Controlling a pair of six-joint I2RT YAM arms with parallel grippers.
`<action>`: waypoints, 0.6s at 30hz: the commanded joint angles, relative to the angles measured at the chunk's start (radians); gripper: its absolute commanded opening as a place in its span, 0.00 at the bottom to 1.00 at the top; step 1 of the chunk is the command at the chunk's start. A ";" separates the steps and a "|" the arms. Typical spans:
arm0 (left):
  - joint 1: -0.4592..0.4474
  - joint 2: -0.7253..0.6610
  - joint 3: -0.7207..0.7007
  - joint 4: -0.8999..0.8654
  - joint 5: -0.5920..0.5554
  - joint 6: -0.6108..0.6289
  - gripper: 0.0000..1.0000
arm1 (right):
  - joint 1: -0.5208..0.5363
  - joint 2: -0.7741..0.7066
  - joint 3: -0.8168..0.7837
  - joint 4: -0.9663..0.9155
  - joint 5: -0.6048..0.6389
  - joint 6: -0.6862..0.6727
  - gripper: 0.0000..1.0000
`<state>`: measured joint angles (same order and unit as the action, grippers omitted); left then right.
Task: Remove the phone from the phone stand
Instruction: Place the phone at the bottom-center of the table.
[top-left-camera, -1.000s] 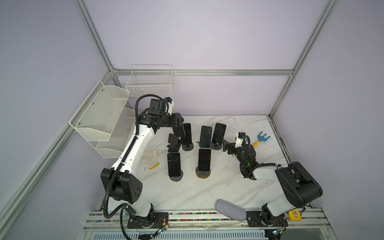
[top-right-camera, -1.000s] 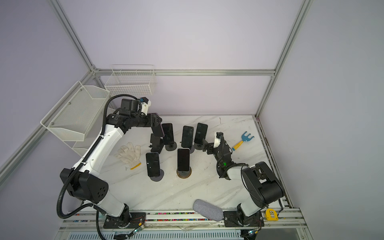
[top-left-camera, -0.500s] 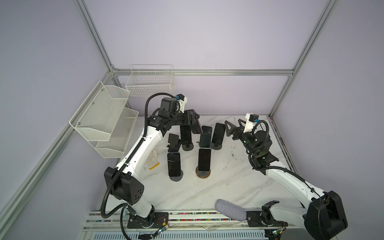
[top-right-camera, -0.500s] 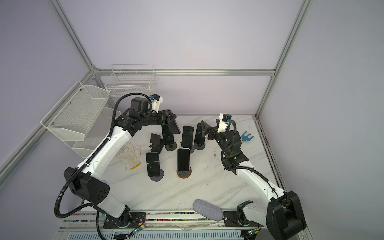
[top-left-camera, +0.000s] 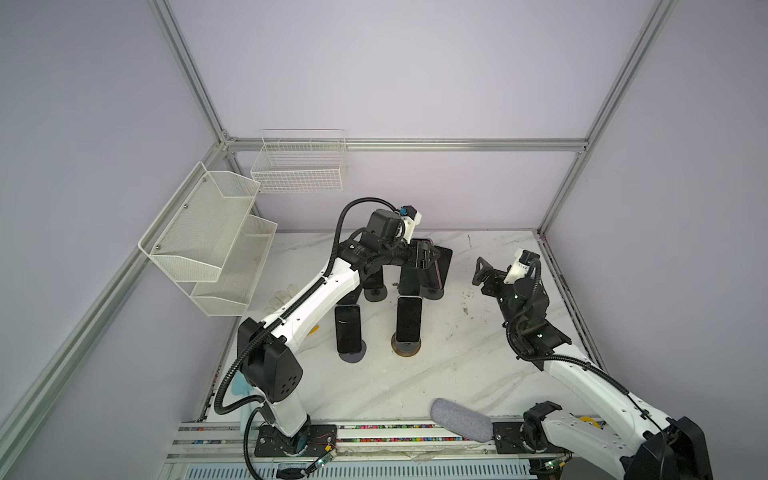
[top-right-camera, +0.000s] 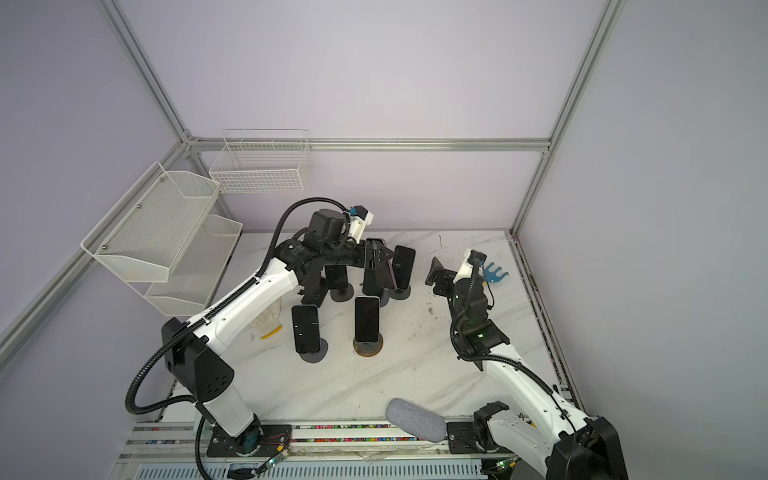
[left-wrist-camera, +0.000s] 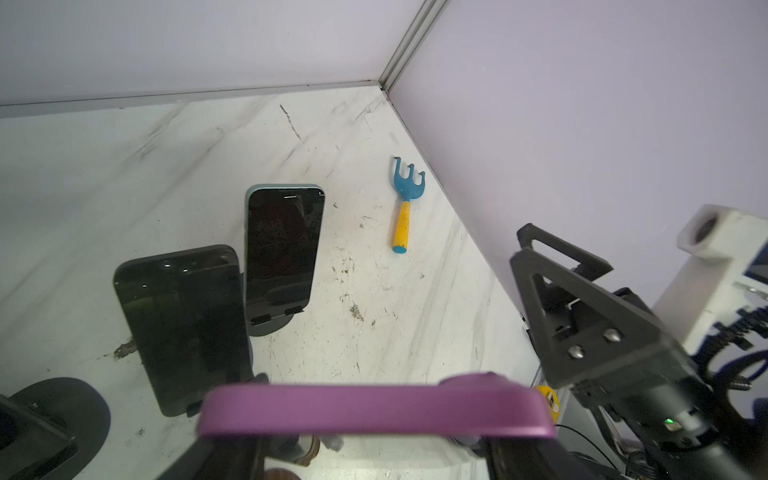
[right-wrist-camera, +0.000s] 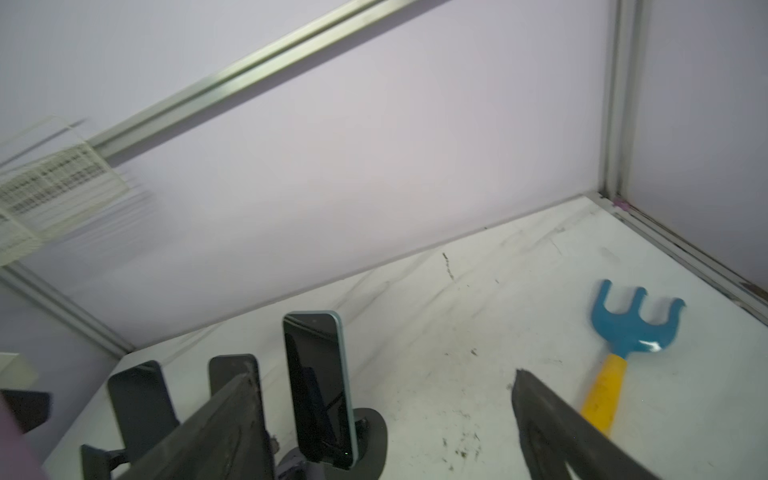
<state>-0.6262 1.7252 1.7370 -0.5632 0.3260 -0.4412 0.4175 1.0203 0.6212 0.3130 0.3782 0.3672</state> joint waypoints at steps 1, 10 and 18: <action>-0.057 -0.008 0.054 0.056 -0.016 0.054 0.63 | -0.009 0.018 -0.054 -0.032 0.153 0.110 0.97; -0.222 0.013 0.041 0.025 -0.121 0.150 0.62 | -0.164 0.045 -0.121 0.033 0.106 0.190 0.97; -0.348 0.019 0.004 0.001 -0.233 0.280 0.63 | -0.211 0.085 -0.159 0.164 0.077 0.143 0.97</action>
<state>-0.9630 1.7603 1.7370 -0.5983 0.1501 -0.2379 0.2096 1.0908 0.4889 0.3840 0.4709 0.5236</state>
